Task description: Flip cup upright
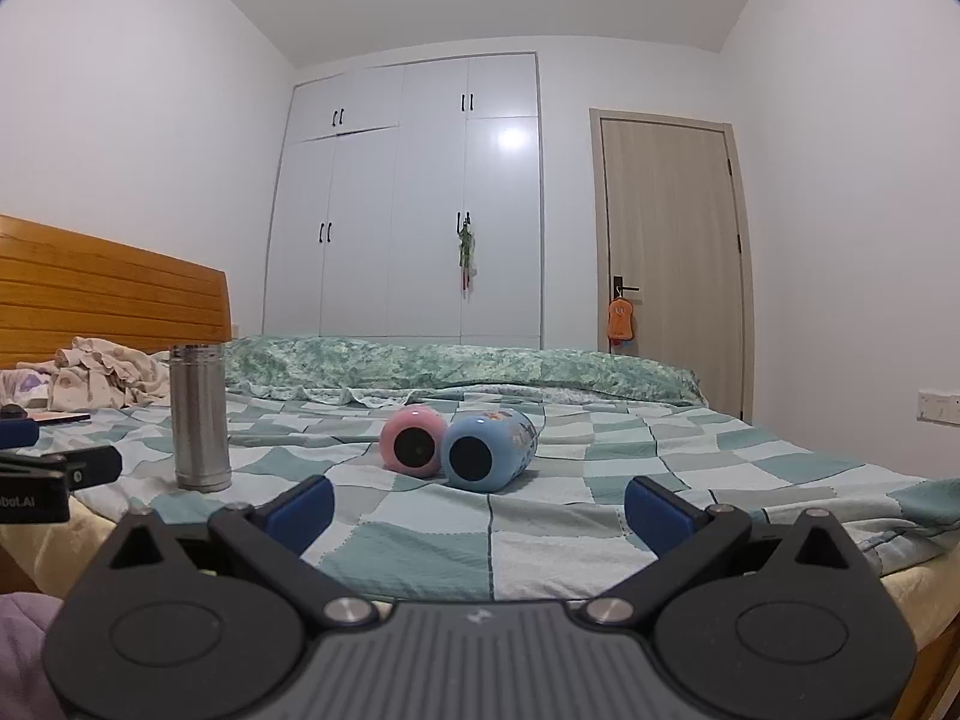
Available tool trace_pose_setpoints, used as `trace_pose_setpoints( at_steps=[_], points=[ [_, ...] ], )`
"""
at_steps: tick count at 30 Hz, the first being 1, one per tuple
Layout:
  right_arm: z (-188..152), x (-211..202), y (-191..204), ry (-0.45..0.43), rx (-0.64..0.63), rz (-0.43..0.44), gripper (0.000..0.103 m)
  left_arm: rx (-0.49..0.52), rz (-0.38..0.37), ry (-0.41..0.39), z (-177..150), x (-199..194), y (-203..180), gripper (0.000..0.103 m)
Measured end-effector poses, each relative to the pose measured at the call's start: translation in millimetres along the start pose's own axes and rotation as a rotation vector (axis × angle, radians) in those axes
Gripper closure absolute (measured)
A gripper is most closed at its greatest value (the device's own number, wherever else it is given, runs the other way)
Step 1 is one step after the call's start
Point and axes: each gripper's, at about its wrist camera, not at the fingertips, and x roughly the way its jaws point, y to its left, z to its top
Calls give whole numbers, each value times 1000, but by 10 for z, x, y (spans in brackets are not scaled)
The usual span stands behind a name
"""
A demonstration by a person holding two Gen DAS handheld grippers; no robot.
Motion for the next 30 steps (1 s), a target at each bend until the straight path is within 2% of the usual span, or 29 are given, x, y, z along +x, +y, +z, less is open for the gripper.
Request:
trace_pose_setpoints(
  at_steps=[30],
  points=[
    [-13,0,18,-4,-6,3,0,3,-2,-11,-9,-1,-15,0]
  ],
)
